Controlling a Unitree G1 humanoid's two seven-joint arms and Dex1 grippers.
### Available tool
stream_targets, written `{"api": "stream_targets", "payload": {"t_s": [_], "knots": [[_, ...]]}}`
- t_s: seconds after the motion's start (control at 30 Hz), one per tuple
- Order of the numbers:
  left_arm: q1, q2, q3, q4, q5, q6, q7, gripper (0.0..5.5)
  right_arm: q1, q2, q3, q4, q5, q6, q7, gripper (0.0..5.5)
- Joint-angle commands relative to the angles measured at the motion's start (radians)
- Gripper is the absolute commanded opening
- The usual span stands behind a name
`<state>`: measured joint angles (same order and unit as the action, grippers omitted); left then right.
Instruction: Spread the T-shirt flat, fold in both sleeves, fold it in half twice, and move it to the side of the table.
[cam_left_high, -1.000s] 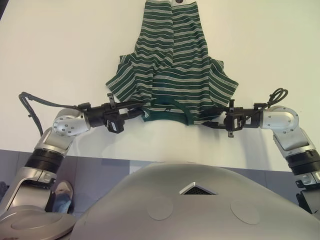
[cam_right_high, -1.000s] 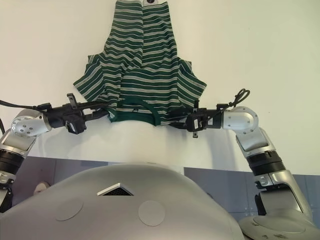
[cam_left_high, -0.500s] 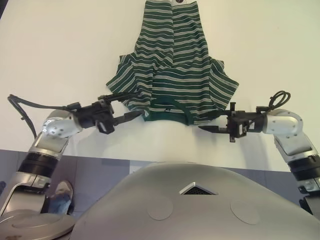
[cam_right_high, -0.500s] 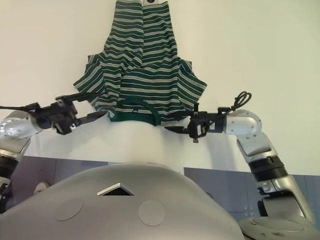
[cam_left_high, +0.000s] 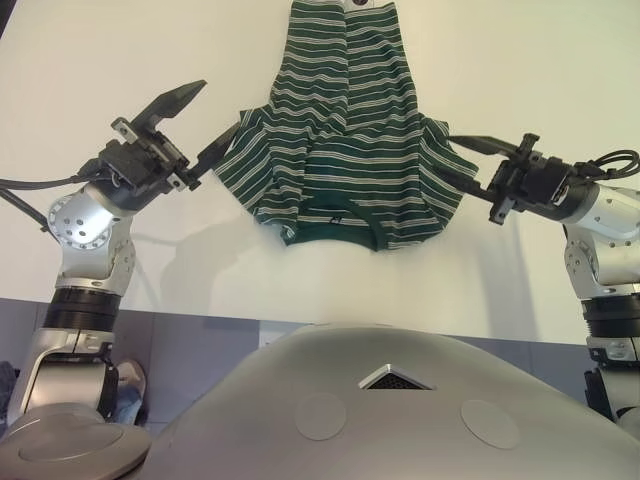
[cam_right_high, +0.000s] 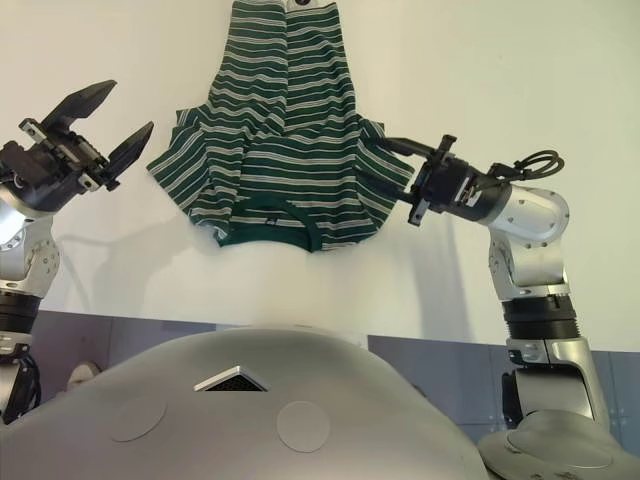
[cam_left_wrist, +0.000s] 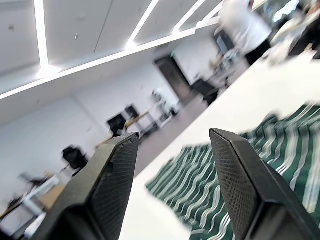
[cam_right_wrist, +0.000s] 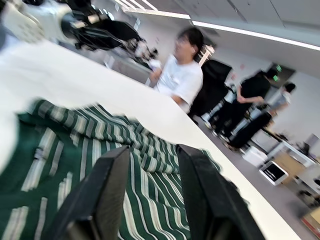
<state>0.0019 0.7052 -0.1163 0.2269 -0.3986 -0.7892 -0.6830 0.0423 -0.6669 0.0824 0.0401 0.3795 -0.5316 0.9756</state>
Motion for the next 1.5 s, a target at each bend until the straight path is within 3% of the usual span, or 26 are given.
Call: {"api": "stream_targets", "payload": {"t_s": [0.03, 0.2, 0.33, 0.73, 1.0, 1.5], "knots": [[-0.111, -0.032, -0.015, 0.207, 0.492, 0.061, 0.255, 2.55, -0.068, 0.023, -0.008, 0.126, -0.225, -0.018, -0.125, 1.74], [-0.119, -0.027, -0.107, 0.269, 0.780, 0.005, 0.347, 2.55, -0.077, -0.071, -0.015, 0.244, -0.462, -0.061, -0.221, 1.74], [-0.093, -0.008, -0.162, 0.288, 0.830, -0.049, 0.318, 2.55, -0.049, -0.125, 0.028, 0.291, -0.562, -0.065, -0.223, 1.74], [-0.091, 0.131, -0.312, 0.415, 1.146, 0.017, 0.450, 2.55, -0.108, -0.117, 0.157, 0.428, -0.724, -0.031, -0.300, 1.74], [0.095, 0.285, -0.207, 0.195, 0.957, -0.022, 0.468, 2.55, -0.100, -0.206, 0.116, 0.502, -0.716, -0.007, -0.394, 1.74], [0.313, 0.346, -0.045, -0.019, 0.607, -0.140, 0.343, 2.55, 0.365, -0.338, 0.031, 0.039, -0.276, -0.144, -0.127, 1.74]]}}
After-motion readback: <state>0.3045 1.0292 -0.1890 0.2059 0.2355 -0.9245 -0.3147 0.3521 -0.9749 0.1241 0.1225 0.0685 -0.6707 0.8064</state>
